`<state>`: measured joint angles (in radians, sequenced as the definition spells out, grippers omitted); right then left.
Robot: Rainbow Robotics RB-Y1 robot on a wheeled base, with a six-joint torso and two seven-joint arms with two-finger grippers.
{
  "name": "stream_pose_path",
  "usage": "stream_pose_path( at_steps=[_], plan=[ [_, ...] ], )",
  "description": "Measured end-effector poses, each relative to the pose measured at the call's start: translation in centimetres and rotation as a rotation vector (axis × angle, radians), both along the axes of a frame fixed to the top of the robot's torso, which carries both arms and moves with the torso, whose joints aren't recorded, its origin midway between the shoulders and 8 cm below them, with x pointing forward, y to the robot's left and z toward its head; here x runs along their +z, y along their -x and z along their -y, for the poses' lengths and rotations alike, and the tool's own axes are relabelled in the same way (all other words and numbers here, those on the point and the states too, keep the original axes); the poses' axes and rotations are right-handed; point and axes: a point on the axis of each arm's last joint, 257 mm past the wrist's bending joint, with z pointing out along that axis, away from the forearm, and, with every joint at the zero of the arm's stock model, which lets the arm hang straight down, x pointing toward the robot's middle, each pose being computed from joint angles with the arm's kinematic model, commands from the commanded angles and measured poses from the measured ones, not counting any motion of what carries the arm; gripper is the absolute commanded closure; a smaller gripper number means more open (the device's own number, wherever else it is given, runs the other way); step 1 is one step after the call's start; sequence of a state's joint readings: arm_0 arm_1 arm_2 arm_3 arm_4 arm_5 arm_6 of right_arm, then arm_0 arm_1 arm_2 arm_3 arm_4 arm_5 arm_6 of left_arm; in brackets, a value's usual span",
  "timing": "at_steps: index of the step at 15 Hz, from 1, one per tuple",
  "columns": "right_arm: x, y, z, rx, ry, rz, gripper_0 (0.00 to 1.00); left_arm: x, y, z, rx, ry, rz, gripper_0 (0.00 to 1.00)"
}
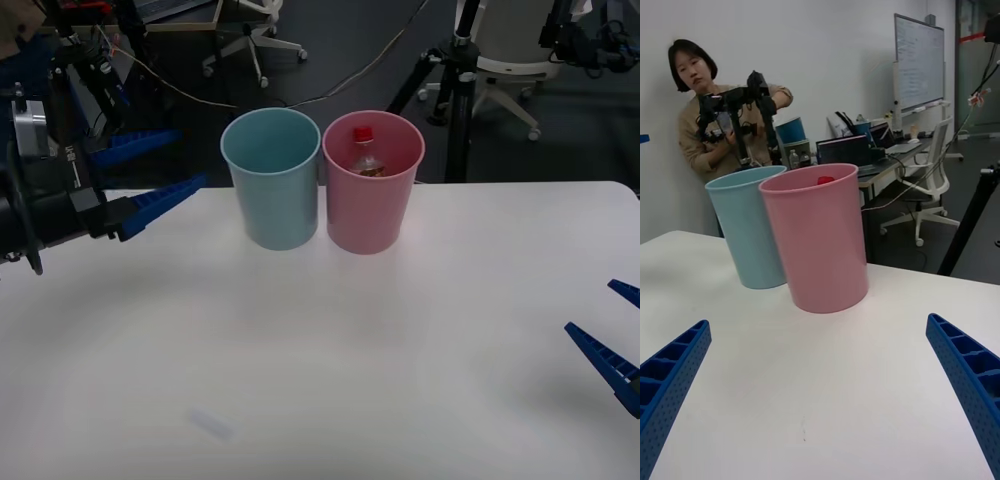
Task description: Grasp the object on the table and drop it into the matching bin: aluminum can to the light blue bin, PET bottle to the pink bin.
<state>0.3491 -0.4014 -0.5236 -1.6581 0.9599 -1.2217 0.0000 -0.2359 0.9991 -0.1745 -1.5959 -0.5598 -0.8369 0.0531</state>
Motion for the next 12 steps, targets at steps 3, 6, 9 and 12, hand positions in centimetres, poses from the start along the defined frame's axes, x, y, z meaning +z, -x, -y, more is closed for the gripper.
stream_pose_path(
  at_steps=[3,6,9,12],
  plan=[
    [0.0,0.0,0.0,0.0,0.0,0.0,0.0,-2.2,0.9,-2.2,0.055,-0.006,-0.01,0.0],
    [0.0,0.0,0.0,0.0,0.0,0.0,0.0,-4.3,2.1,-4.1,0.136,-0.034,0.013,0.0],
    [0.0,0.0,0.0,0.0,0.0,0.0,0.0,-6.8,4.2,-5.2,0.19,-0.027,-0.041,0.0],
    [0.0,0.0,0.0,0.0,0.0,0.0,0.0,-8.9,6.3,-6.9,0.25,-0.06,-0.07,0.0]
  ],
)
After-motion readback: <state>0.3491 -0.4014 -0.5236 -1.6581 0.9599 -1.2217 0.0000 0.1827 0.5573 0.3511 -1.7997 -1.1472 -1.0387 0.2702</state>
